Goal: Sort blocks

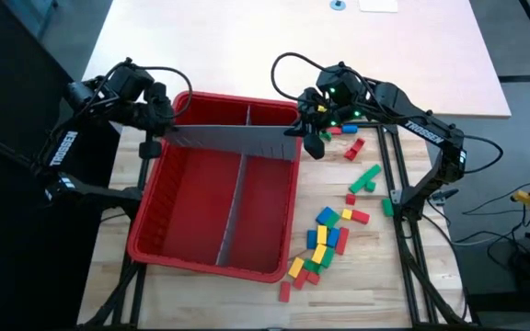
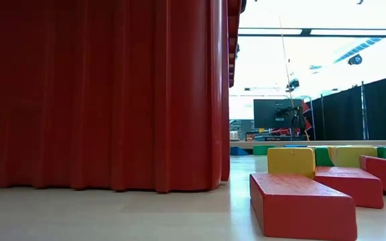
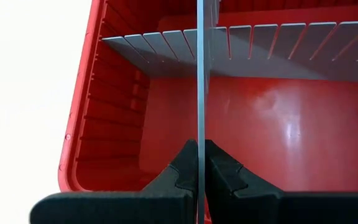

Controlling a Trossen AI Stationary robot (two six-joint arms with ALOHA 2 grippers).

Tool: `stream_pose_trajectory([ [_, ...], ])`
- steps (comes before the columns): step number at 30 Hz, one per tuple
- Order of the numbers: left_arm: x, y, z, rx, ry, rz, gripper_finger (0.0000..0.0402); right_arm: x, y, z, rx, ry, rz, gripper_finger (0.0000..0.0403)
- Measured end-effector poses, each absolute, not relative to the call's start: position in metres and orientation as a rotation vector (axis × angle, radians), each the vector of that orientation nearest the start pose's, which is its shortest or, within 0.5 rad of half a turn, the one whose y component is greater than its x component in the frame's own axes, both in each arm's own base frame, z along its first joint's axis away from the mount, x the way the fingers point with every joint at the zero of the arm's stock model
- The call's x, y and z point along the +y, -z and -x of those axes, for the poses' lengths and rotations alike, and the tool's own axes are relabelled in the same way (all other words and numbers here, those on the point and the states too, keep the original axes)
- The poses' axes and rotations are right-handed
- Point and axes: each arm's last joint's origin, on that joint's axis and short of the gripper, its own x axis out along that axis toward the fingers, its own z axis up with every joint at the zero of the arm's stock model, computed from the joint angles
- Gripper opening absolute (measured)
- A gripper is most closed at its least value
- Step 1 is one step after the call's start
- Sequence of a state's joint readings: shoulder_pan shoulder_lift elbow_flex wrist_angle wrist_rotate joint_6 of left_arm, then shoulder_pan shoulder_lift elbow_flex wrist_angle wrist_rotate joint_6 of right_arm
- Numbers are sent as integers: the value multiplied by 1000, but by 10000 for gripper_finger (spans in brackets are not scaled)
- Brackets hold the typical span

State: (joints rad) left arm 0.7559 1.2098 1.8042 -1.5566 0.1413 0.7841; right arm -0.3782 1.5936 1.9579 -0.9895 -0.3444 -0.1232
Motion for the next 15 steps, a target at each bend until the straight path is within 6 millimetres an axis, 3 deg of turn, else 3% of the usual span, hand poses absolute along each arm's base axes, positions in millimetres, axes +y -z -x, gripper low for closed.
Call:
stream_pose_trajectory([
  [15, 103, -456, -115, 1042, -178, -278, 0, -107, -451, -296, 593, -6, -115, 0],
])
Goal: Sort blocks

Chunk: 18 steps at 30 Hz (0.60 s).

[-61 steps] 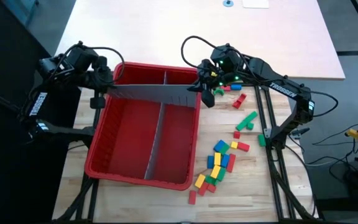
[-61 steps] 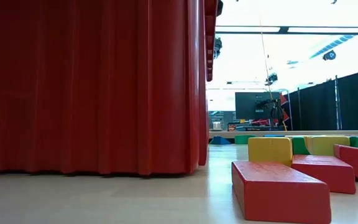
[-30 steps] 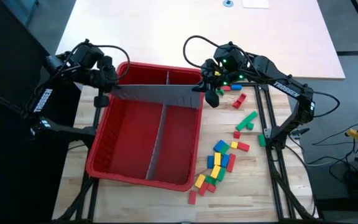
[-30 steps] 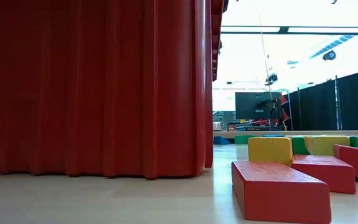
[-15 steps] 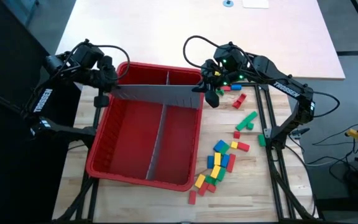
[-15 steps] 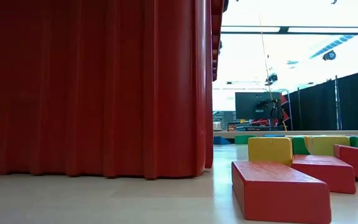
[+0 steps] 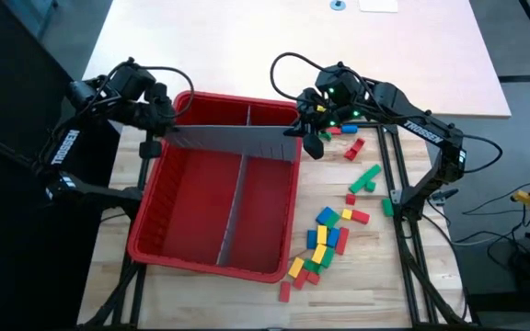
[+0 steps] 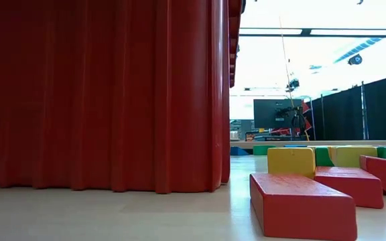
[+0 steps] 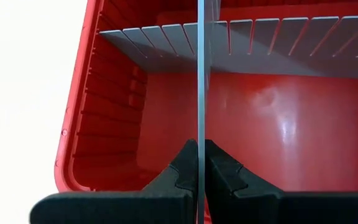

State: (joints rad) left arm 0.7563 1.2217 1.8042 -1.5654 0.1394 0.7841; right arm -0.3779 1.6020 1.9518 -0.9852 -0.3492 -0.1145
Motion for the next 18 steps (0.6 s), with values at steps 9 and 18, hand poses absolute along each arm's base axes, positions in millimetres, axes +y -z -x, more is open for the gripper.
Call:
stream_pose_trajectory([
  [9, 103, -456, -115, 1050, -178, -275, 0, -103, -452, -300, 568, -51, -141, 0],
  [18, 103, -456, -114, 1052, -177, -274, 0, -101, -448, -302, 576, -60, -143, 0],
])
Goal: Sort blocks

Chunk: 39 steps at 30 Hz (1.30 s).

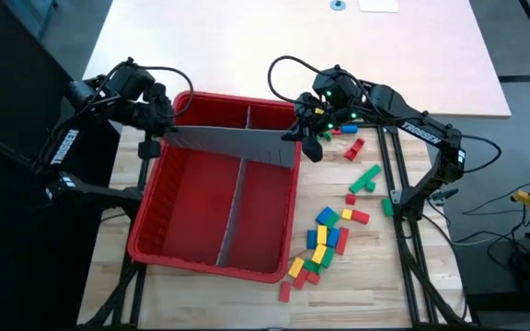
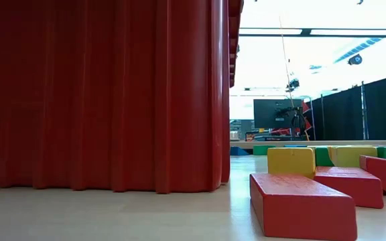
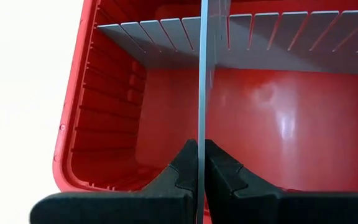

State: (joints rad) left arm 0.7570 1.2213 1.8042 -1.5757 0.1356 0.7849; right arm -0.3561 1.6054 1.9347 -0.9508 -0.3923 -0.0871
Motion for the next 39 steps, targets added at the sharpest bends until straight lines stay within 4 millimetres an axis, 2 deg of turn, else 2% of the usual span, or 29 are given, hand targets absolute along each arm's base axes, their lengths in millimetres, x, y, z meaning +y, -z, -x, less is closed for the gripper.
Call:
stream_pose_trajectory([
  [7, 103, -456, -115, 1049, -179, -273, 0, -103, -443, -303, 597, -43, -121, 0],
  [39, 103, -456, -115, 1043, -177, -271, 0, -112, -447, -299, 570, -10, -110, 0],
])
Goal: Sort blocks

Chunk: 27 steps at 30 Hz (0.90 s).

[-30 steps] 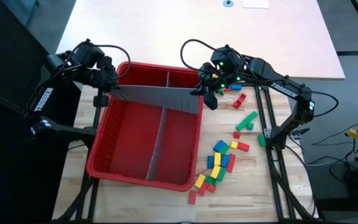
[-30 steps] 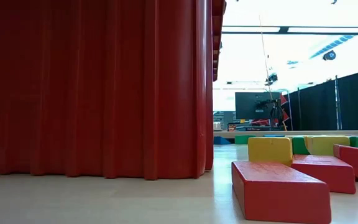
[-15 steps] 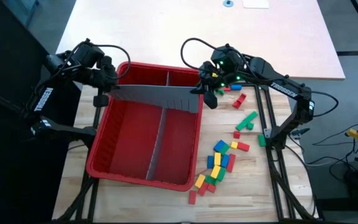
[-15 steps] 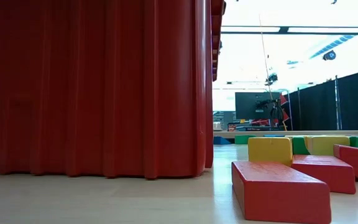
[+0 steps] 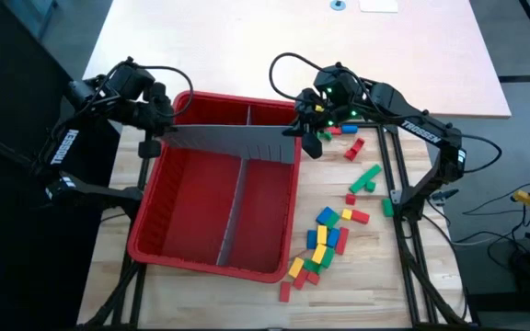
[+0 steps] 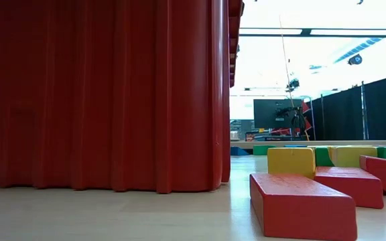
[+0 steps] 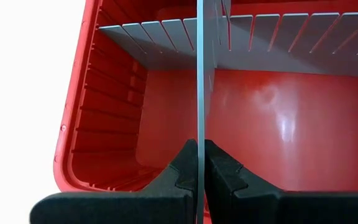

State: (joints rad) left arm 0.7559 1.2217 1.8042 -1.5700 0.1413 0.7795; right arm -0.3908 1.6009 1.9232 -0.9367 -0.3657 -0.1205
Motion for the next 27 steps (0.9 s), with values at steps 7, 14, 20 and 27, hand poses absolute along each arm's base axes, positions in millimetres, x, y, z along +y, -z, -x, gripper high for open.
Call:
stream_pose_trajectory([
  [7, 103, -456, -115, 1044, -177, -271, 0, -111, -447, -299, 570, -14, -128, 0],
  [14, 103, -456, -115, 1051, -188, -277, 0, -111, -447, -299, 572, -15, -130, 0],
  [20, 103, -456, -115, 1044, -180, -265, 0, -111, -446, -299, 577, -15, -134, 0],
  [27, 102, -456, -115, 1031, -171, -248, 0, -111, -446, -299, 579, -16, -132, 0],
])
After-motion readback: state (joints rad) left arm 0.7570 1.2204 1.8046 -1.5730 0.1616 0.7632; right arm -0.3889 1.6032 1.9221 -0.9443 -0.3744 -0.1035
